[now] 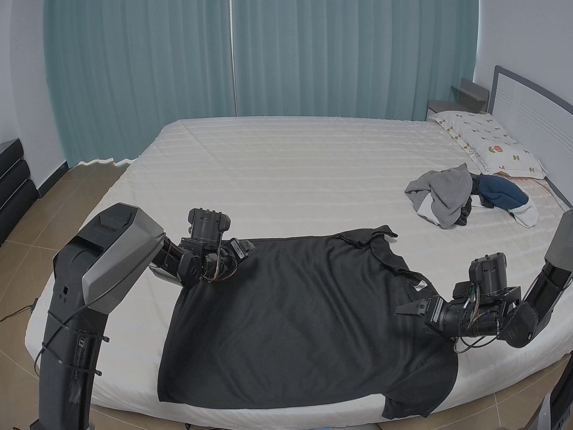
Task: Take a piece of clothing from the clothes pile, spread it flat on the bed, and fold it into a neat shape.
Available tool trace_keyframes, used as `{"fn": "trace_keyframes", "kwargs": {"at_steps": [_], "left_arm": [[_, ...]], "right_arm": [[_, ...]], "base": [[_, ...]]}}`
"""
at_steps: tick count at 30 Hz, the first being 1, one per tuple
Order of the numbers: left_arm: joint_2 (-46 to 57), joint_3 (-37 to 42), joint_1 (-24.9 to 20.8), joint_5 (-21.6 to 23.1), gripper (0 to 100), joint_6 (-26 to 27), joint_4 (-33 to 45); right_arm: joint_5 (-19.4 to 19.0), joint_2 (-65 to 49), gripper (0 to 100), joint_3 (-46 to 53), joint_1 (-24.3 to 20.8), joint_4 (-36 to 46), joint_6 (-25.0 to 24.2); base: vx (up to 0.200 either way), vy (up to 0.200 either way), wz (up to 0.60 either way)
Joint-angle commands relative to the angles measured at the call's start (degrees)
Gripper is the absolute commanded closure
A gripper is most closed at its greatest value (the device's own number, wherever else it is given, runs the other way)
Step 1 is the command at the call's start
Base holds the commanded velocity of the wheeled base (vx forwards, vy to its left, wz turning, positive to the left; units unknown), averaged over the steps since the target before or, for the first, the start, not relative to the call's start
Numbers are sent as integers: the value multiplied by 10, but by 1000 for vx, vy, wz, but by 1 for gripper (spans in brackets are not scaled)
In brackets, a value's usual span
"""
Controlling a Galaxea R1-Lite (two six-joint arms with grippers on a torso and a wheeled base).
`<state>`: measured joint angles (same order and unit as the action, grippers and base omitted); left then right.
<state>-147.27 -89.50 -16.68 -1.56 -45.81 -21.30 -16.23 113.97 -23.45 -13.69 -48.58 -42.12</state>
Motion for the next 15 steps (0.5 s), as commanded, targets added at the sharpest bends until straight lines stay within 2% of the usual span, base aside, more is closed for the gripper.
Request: {"fn": "trace_keyframes", "kwargs": {"at_steps": [1,8,15], "left_arm": [[-40,-50,30,-3,0,5,0],[-42,-86,66,-4,0,5,0],[-64,-173,103,-5,0,6,4]], "right_arm": [[0,1,0,0,0,0,0],[1,8,0,-1,0,0,2],[1,9,0,-1,0,0,2]], "base": [[0,0,0],[0,0,0],[0,0,0]]}}
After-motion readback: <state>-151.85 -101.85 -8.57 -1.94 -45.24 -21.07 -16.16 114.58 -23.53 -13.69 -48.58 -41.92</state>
